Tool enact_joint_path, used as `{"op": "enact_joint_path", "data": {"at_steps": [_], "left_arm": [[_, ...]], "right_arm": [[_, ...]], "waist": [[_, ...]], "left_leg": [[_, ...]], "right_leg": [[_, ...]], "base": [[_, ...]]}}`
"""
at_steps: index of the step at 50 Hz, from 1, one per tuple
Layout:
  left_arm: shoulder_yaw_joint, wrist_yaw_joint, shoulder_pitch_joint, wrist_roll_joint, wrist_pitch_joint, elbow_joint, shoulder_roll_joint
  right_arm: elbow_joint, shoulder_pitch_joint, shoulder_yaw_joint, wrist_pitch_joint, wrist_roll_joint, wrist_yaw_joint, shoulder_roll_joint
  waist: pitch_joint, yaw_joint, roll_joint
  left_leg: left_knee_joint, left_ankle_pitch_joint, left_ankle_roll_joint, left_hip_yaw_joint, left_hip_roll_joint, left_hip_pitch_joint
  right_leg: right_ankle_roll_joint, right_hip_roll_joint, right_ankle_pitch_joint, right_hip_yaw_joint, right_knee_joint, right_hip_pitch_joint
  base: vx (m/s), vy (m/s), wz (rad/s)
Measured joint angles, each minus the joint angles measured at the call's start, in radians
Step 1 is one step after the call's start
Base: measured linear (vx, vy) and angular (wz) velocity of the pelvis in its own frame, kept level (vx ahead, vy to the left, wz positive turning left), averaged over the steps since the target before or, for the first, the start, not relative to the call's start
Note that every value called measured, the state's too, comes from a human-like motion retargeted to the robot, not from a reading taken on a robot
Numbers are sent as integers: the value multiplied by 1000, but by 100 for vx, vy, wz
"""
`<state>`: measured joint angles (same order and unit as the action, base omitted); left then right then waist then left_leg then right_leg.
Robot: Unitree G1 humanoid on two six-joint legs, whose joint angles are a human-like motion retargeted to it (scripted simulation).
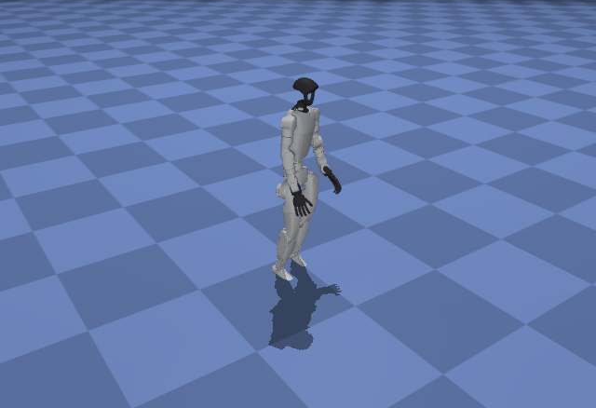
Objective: Static pose
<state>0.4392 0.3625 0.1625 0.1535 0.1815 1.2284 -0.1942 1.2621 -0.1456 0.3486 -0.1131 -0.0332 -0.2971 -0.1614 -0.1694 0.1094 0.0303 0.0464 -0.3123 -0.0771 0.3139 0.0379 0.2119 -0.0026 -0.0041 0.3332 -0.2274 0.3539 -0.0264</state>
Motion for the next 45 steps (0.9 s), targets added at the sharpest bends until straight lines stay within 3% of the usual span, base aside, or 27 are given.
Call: {"op": "enact_joint_path", "data": {"at_steps": [22,45], "left_arm": [[-16,-6,73,-56,-33,8,85],[-62,-49,152,-97,-60,12,163]], "right_arm": [[34,36,-16,15,36,17,-50],[78,67,-5,35,50,60,-83]], "waist": [[-9,-28,-58],[-18,-38,-69]], "left_leg": [[-16,23,-21,11,-22,-30],[10,61,-84,91,8,-108]], "right_leg": [[-48,-16,-21,-115,-8,-47],[-107,-67,-59,-168,121,11]], "base": [[-1,3,65],[-3,5,48]]}}
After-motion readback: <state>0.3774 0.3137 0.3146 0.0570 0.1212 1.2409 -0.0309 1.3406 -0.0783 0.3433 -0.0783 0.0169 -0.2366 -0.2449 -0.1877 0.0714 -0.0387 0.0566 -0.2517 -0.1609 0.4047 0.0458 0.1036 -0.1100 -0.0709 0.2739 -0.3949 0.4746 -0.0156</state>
